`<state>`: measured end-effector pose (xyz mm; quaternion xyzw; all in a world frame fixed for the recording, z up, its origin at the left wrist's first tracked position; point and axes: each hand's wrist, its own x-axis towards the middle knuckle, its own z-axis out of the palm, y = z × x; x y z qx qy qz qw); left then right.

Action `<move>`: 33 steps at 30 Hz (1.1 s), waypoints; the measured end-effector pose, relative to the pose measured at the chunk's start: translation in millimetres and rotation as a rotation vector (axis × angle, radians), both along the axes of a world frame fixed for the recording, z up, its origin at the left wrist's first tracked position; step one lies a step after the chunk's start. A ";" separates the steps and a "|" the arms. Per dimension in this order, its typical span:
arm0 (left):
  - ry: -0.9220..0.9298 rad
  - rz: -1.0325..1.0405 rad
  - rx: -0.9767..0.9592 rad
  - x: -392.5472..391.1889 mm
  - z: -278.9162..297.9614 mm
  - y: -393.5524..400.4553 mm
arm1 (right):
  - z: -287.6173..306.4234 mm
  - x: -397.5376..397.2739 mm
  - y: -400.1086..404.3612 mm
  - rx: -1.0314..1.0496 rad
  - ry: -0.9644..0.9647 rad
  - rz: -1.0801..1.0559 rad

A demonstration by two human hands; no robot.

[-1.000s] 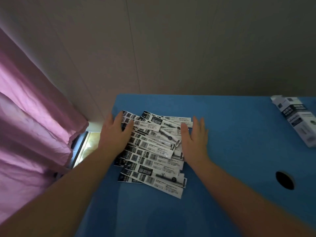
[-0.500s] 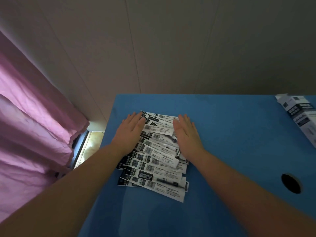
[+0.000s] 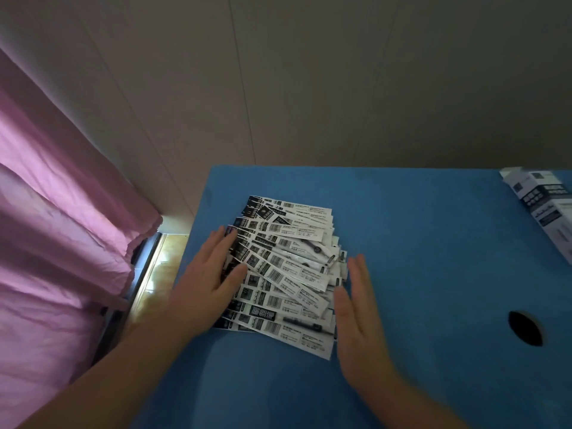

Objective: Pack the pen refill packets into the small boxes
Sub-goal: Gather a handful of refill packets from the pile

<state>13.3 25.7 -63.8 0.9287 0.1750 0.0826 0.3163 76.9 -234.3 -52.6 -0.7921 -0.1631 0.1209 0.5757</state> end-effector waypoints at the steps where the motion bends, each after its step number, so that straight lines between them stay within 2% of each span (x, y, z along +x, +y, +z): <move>1: -0.001 -0.017 -0.005 0.5 0.7 -7.8 | 0.3 -3.8 6.6 -0.006 -0.003 0.017; 7: -0.008 0.066 -0.031 2.4 9.2 -43.2 | 6.8 0.3 25.6 -0.139 -0.141 0.070; 11: -0.011 0.081 0.008 -20.9 5.9 -51.0 | 1.4 4.7 -9.6 -0.495 -0.646 0.377; 12: -0.002 0.068 0.043 -26.1 4.3 -55.7 | -0.1 8.2 -14.2 -0.613 -0.711 0.445; 14: 0.033 0.042 0.131 -30.0 1.4 -66.4 | 0.7 17.8 -13.7 -0.765 -0.644 0.477; 17: 0.068 0.061 0.169 -22.9 4.0 -80.0 | 3.2 36.6 -7.8 -0.831 -0.565 0.469; 21: 0.091 0.015 0.222 -20.7 7.5 -85.4 | 7.0 51.7 -12.9 -0.818 -0.647 0.522; 25: 0.094 -0.070 0.379 -28.1 1.8 -84.9 | 2.6 53.7 -16.4 -0.807 -0.782 0.626; 28: 0.131 -0.074 0.420 -23.7 -0.3 -85.9 | 1.6 60.0 -13.7 -0.814 -0.688 0.646; 33: 0.160 -0.059 0.483 -14.9 9.3 -87.6 | 10.4 67.0 -14.8 -0.751 -0.662 0.638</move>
